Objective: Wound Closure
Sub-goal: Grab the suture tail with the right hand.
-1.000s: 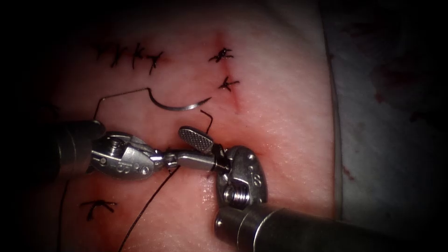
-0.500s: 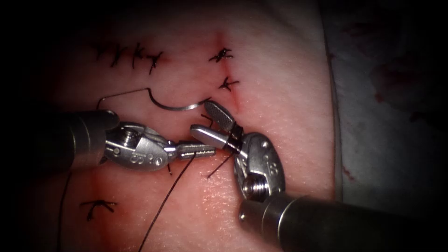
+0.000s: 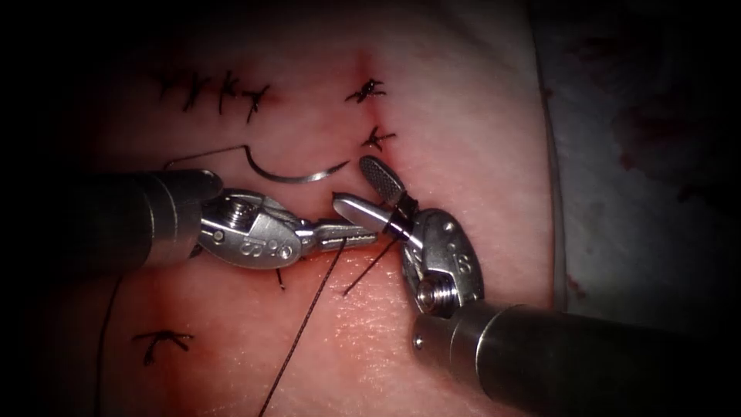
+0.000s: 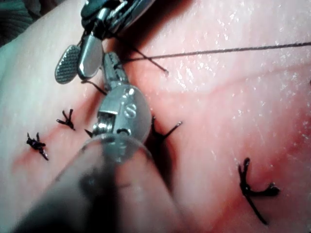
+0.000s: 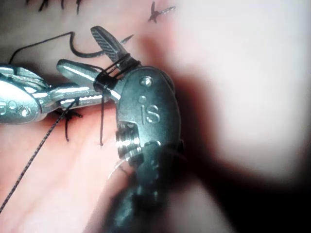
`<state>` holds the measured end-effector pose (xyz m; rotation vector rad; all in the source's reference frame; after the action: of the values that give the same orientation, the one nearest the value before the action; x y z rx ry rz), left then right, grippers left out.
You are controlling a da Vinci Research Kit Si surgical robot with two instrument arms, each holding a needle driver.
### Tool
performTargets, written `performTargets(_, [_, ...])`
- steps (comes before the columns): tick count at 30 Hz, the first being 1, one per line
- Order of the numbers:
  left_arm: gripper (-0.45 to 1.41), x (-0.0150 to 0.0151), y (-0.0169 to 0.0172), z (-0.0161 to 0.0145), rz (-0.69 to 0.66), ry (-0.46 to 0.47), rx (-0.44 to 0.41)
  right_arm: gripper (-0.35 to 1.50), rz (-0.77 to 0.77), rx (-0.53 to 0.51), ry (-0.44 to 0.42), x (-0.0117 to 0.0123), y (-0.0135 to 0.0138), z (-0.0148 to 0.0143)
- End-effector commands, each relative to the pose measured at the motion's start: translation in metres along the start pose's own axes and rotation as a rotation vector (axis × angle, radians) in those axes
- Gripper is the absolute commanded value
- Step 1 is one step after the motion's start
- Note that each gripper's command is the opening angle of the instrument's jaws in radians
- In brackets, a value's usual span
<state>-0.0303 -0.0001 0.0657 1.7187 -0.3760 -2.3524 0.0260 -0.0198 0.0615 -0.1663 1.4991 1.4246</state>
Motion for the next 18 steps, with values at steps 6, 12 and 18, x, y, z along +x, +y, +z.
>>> performTargets(6, [-0.45, -0.0004, 0.0005, -0.0006, 0.009, 0.014, -0.009, 0.86, -0.036, 0.029, -0.068, -0.0026, -0.0015, 0.0015])
performTargets(12, [-0.45, -0.0004, 0.0010, -0.0009, 0.013, 0.013, -0.010, 0.63, -0.047, 0.019, -0.105, -0.0030, -0.0016, 0.0015])
performTargets(18, [-0.45, -0.0004, 0.0010, -0.0008, 0.013, 0.012, -0.010, -0.35, -0.080, -0.044, -0.139, -0.0024, -0.0009, 0.0011])
